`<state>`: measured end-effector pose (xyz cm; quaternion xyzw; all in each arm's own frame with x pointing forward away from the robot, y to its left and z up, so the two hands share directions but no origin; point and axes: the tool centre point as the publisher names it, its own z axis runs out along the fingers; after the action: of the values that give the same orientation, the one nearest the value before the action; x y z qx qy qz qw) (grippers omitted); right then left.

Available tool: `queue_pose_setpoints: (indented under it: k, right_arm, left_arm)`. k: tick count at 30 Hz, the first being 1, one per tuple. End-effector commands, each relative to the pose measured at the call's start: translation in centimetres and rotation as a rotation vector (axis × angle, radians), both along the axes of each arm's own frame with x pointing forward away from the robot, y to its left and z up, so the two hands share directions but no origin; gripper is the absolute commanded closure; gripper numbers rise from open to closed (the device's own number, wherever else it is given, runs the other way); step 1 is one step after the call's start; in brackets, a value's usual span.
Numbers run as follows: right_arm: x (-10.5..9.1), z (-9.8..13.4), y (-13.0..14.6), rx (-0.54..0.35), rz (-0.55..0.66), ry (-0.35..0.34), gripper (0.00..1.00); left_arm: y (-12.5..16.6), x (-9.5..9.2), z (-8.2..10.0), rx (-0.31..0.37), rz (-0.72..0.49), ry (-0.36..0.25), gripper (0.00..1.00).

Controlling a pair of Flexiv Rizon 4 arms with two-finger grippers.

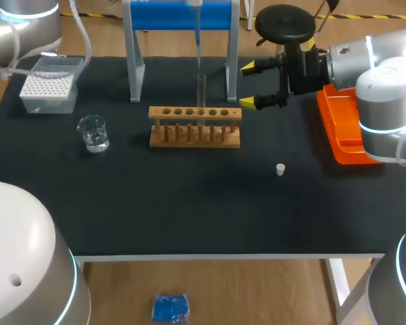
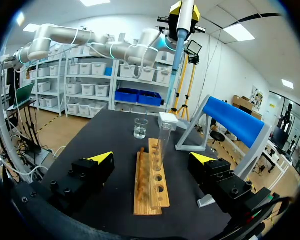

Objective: Invert the test tube, pick up the pipette, mount the tip to pipette, aspirate from beaker and dispense into the tube, eject the tip, return the pipette, and cap with the stopper.

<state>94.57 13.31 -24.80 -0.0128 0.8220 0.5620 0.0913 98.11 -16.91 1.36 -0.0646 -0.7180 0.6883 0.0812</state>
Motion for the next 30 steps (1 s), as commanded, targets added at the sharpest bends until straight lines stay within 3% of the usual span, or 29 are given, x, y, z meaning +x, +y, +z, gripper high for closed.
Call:
queue_pose_setpoints:
  k: [1, 30]
  right_arm:
    - [0.01, -0.03, -0.06, 0.000, 0.001, 0.000, 0.00]
    - [0.01, -0.03, -0.06, 0.000, 0.001, 0.000, 0.00]
  left_arm:
    - [0.12, 0.42, -0.89, -0.028, -0.019, 0.000, 1.00]
    - [-0.59, 0.88, -1.30, -0.035, -0.029, 0.021, 1.00]
